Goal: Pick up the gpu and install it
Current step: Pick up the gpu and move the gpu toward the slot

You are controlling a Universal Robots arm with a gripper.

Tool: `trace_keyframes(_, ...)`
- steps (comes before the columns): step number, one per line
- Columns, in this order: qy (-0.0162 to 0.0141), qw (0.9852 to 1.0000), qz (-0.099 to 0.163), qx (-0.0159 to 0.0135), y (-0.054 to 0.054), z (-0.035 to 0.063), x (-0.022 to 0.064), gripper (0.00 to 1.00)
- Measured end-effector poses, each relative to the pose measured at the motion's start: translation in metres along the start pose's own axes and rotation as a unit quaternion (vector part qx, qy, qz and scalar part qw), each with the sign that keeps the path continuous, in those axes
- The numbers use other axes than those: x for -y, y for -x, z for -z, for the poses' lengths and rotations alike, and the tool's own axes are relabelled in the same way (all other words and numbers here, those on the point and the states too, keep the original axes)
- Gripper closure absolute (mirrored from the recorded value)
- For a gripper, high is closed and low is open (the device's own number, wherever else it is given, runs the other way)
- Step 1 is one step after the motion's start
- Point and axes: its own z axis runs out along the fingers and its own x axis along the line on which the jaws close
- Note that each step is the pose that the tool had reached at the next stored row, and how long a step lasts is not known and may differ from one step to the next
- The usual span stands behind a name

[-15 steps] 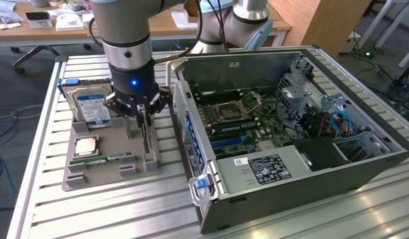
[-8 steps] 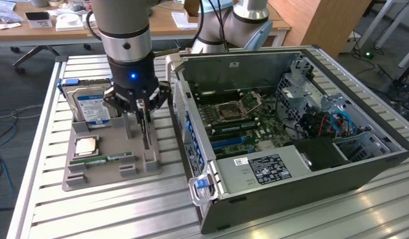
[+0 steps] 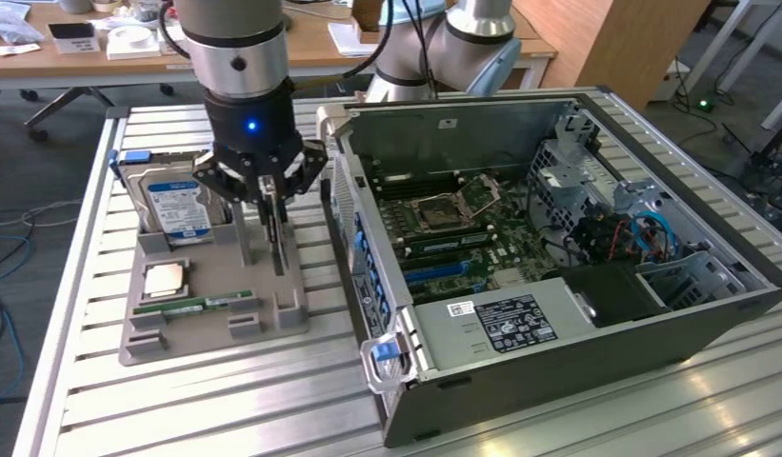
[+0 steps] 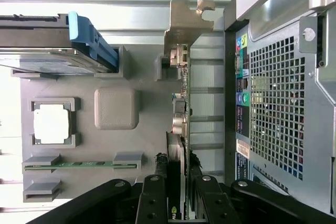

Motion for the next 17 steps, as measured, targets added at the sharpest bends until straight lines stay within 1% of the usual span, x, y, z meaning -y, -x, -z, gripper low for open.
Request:
trace_keyframes(5, 0.0000, 1.0000, 0.000, 0.0000, 0.001, 0.0112, -0.0005, 0.74)
trace_keyframes(17, 0.0000, 1.0000, 0.000, 0.0000, 0.002, 0.0322, -0.0013, 0.74)
